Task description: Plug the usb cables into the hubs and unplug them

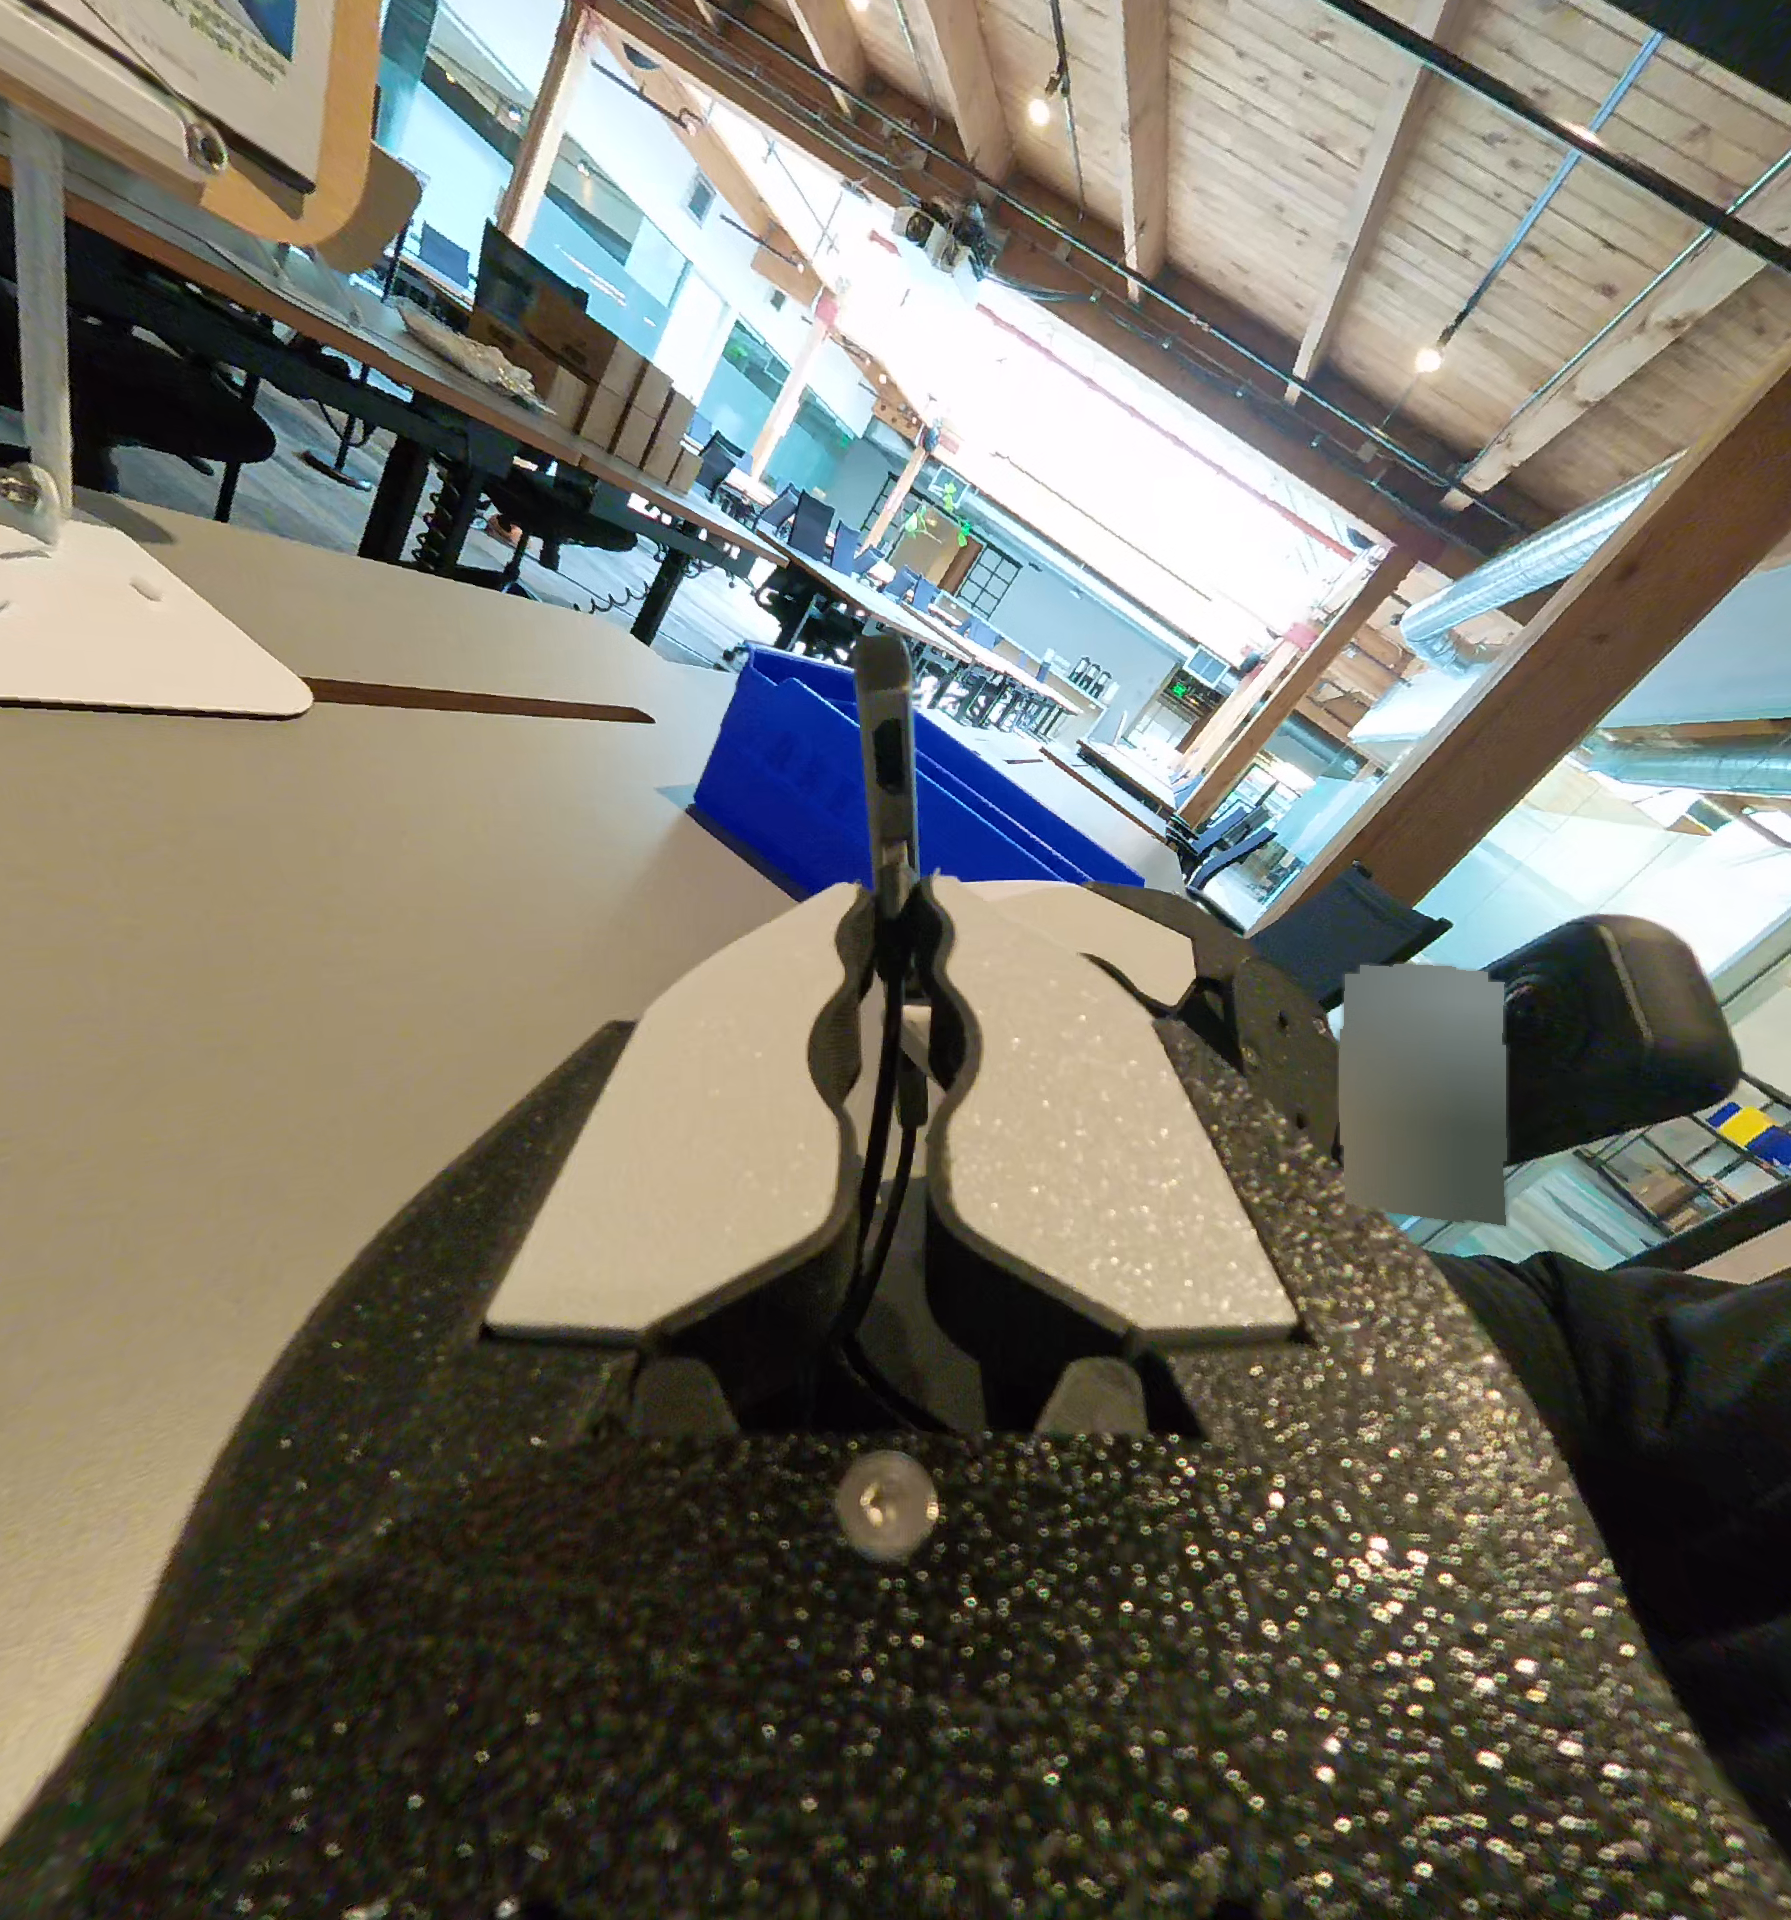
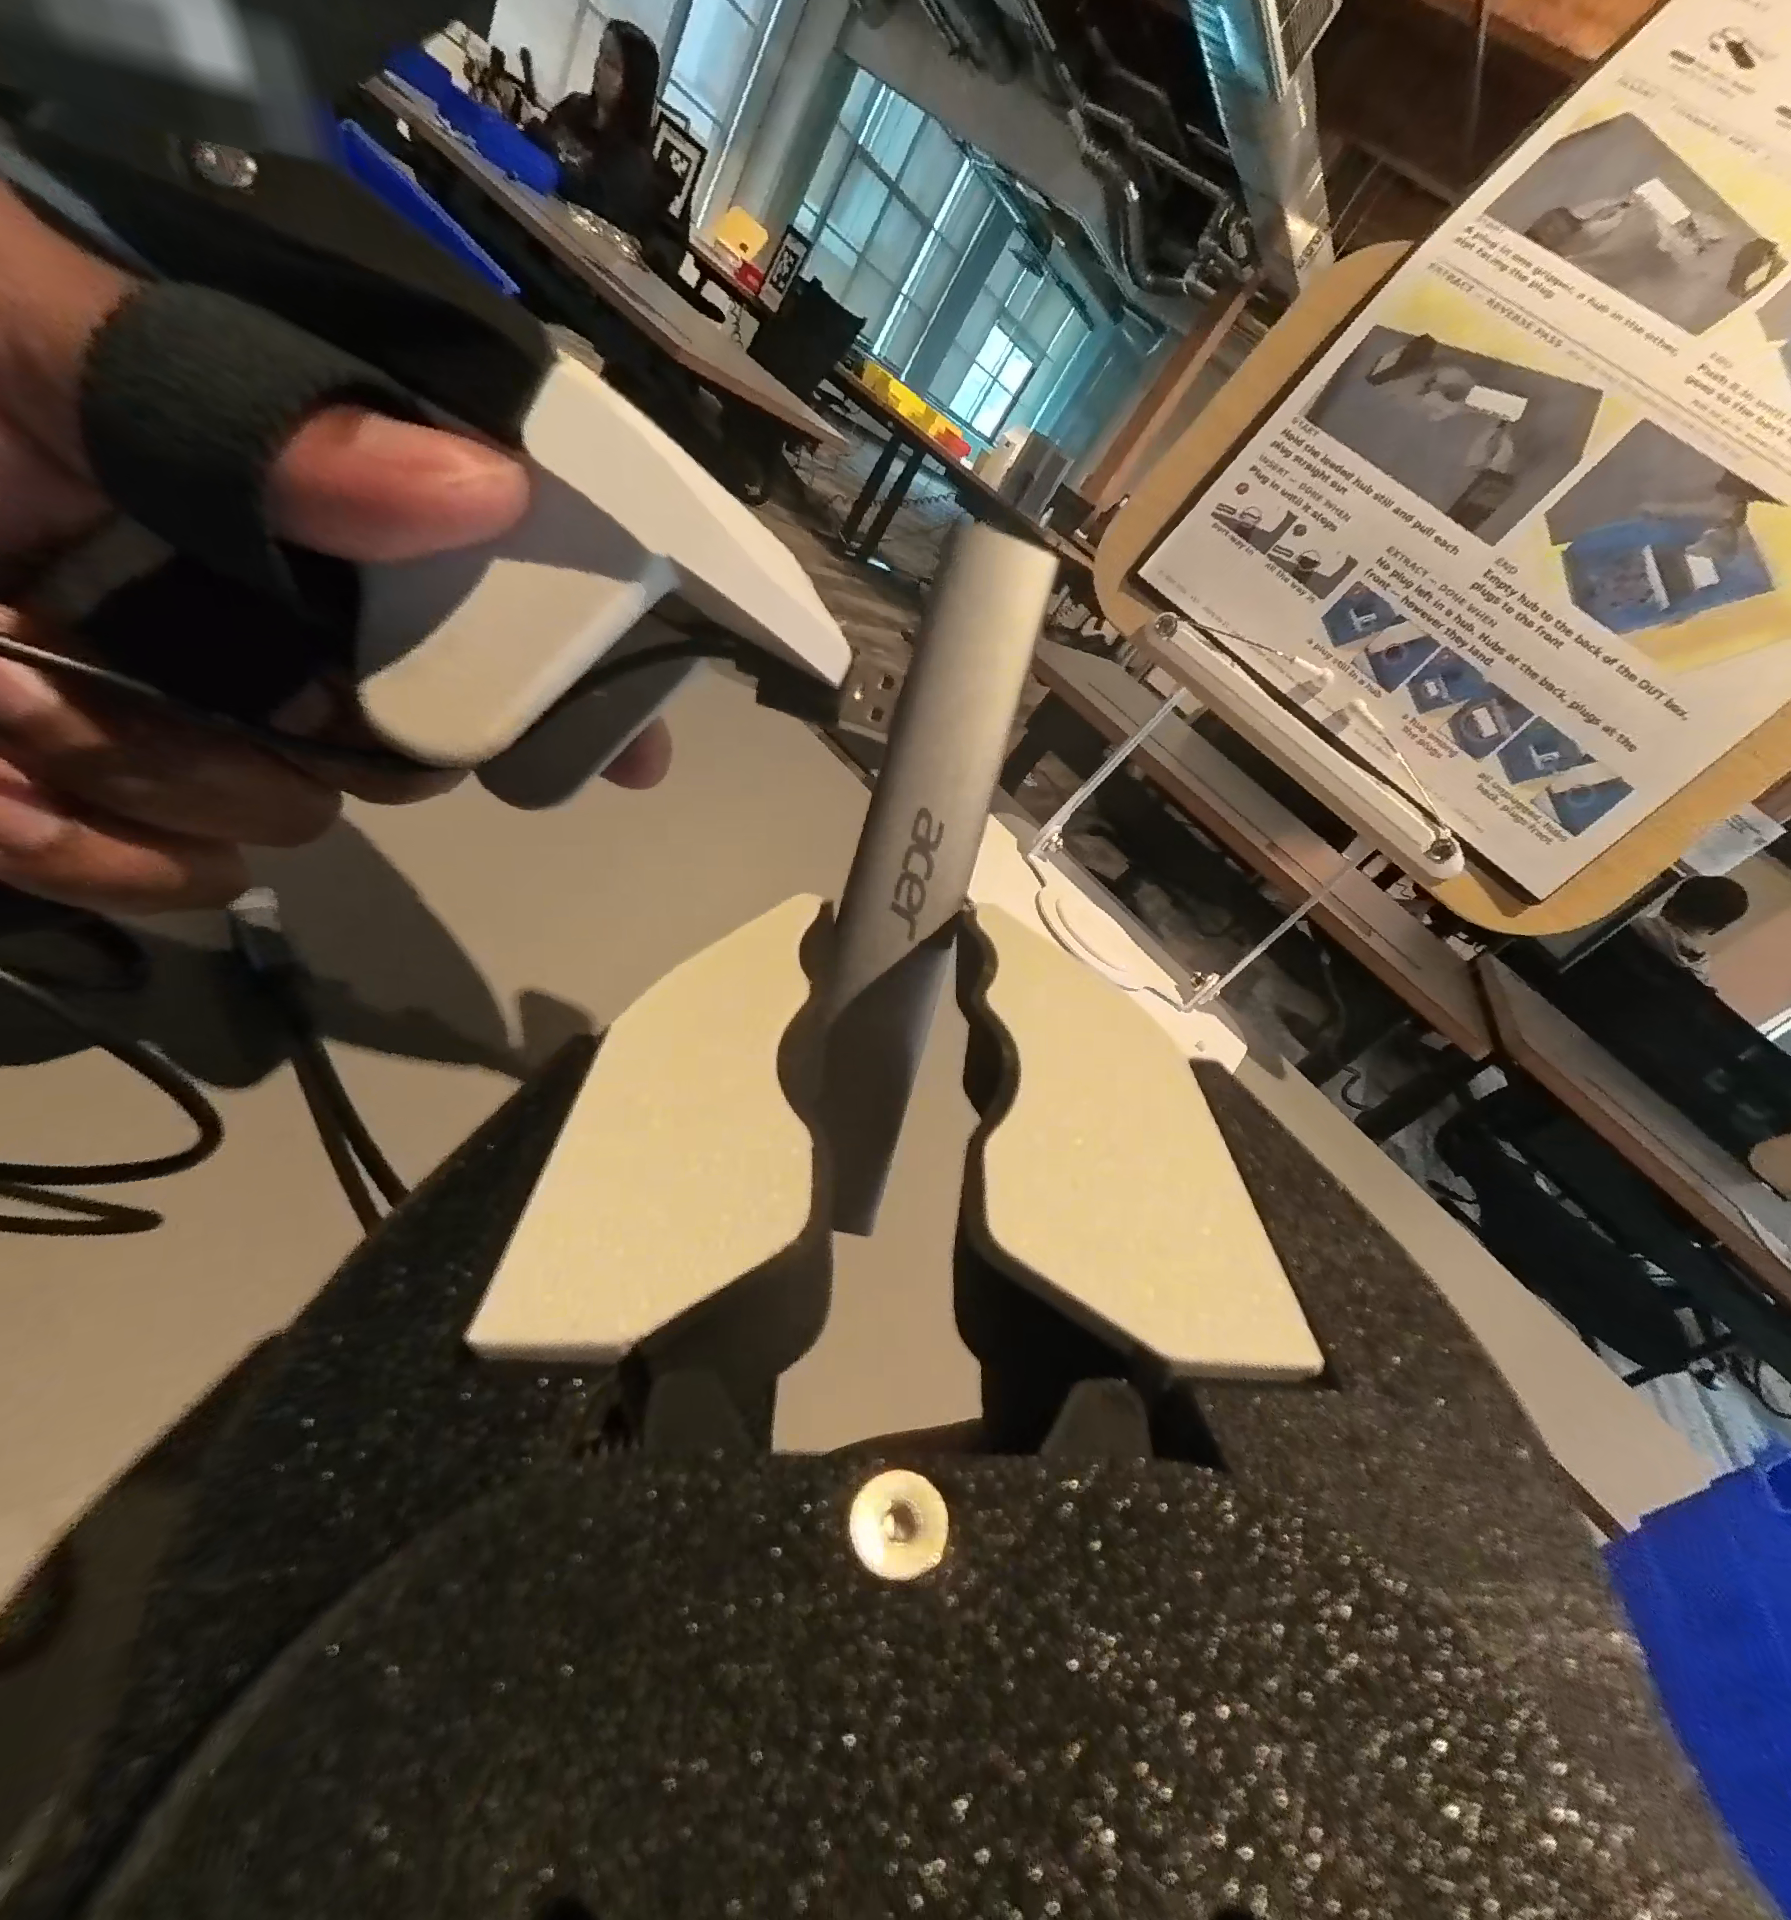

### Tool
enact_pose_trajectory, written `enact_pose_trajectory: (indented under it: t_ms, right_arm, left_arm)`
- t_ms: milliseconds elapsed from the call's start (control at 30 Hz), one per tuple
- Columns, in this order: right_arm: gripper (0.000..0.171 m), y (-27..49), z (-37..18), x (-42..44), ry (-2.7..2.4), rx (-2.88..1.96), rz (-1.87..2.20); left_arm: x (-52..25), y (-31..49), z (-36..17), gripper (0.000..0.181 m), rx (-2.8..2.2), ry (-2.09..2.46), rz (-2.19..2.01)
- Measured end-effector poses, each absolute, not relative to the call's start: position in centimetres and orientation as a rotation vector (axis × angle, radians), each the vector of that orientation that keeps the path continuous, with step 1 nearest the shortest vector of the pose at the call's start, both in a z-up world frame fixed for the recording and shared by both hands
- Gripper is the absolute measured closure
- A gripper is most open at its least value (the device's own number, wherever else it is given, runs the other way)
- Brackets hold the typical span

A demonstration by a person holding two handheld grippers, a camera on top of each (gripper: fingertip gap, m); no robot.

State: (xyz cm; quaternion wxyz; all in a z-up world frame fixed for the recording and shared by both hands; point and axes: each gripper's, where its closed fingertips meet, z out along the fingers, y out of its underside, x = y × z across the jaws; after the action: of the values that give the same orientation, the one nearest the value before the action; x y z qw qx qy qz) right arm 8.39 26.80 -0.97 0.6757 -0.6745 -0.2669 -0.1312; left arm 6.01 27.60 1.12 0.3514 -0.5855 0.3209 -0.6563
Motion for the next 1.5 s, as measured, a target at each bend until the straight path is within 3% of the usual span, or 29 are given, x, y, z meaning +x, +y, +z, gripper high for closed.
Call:
enact_pose_trajectory:
  t_ms: [500, 967, 1500]
  right_arm:
    - [0.148, 26.8, -1.2, 8.2, -0.599, -1.531, -0.346]
    - [0.148, 26.7, -1.6, 8.0, -0.649, -1.554, -0.254]
    - [0.148, 26.7, -2.2, 7.7, -0.703, -1.574, -0.247]
  left_arm:
    - [6.0, 28.1, 0.6, 0.174, -1.536, 0.750, -1.746]
    - [5.7, 27.9, 0.1, 0.174, -1.580, 0.770, -2.034]
    - [5.9, 27.8, -0.3, 0.174, -1.592, 0.784, -1.980]
